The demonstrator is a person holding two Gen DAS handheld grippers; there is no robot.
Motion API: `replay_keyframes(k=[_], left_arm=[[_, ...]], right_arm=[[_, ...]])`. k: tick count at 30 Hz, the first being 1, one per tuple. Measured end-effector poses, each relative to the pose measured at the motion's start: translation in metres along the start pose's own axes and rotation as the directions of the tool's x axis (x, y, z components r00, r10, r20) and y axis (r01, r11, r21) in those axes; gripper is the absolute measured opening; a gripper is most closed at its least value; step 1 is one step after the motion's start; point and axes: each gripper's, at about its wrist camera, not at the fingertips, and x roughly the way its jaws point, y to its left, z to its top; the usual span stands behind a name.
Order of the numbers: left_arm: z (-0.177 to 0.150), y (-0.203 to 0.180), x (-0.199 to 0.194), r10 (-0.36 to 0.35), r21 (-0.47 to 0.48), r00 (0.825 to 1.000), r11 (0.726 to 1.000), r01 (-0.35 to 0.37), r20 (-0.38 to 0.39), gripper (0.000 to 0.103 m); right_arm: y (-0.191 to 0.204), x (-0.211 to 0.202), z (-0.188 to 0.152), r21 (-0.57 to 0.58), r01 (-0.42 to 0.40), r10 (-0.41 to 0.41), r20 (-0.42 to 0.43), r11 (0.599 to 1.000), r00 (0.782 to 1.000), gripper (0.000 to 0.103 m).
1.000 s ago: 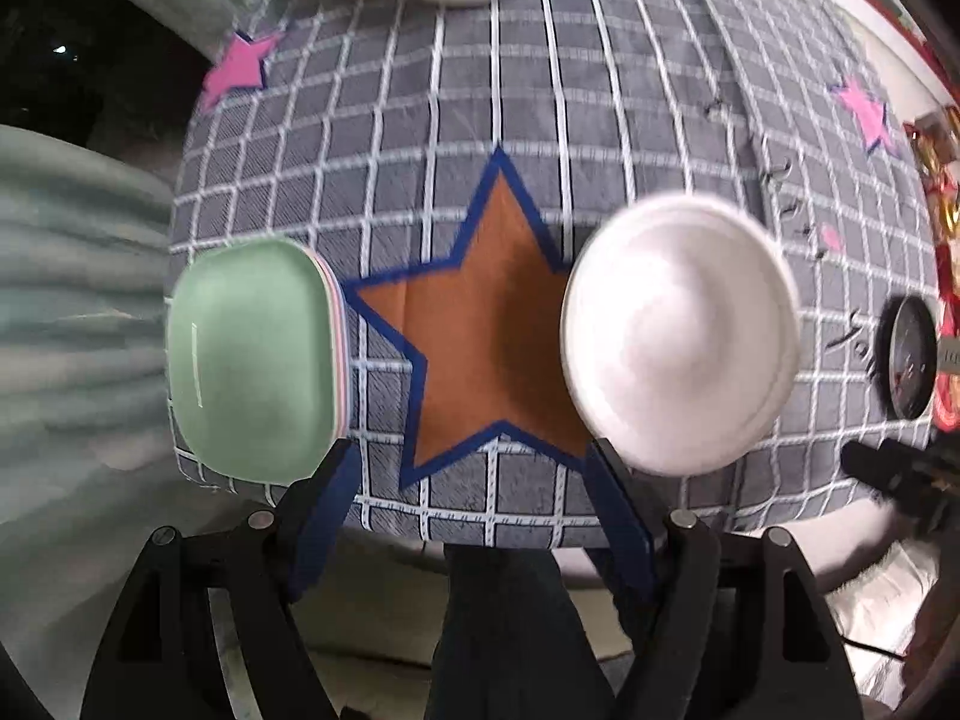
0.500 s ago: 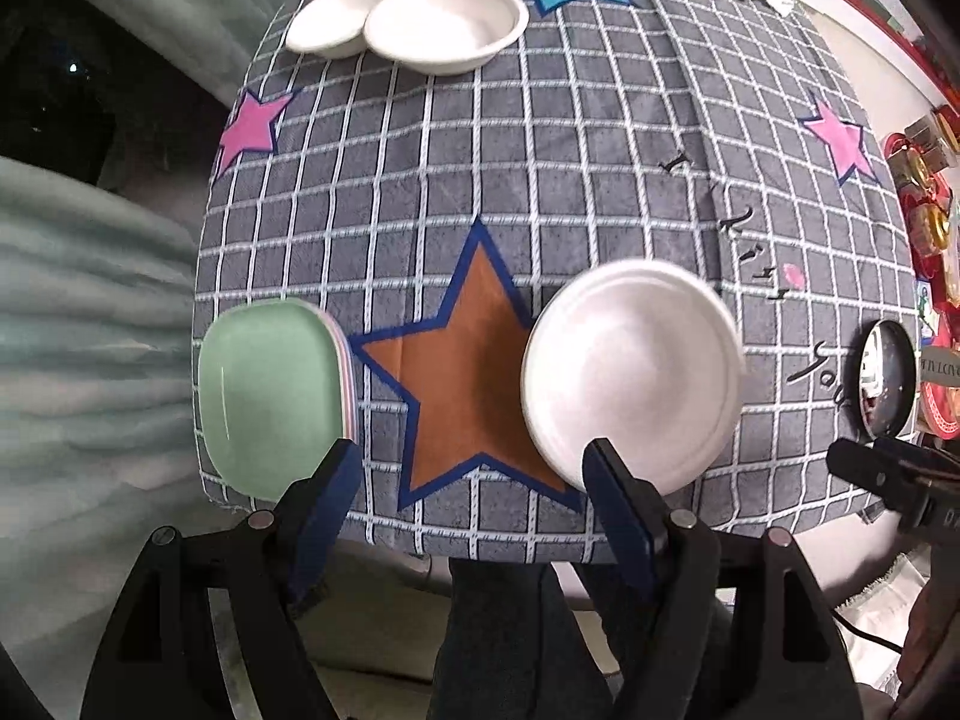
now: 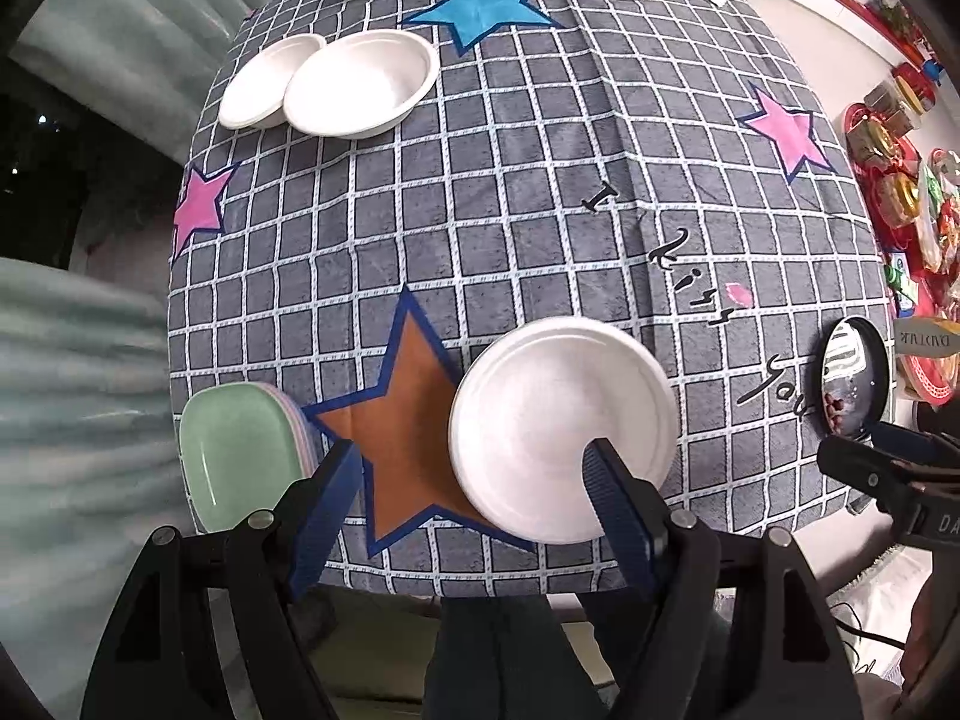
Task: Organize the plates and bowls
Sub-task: 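Open both grippers and withdraw from the white bowl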
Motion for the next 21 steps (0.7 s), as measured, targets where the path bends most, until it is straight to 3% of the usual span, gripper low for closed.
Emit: replay_keyframes(k=[13,21], left_arm=[[-0.001,-0.008,0.0,-0.014,-0.026,1.0,1.0,0.014,0.0,0.079],[-0.002,-0.019,-0.002,-0.004,0.014,1.0,1.0,0.004,0.009,0.079]], right_arm=[[-0.005,-0.008,0.001,-0.028,0.012,-0.012,0.009,1.0,1.0,0.103],[-0.008,-0.013,-0.003,-0.023,-0.004,0.005,0.03,1.0,1.0,0.103]])
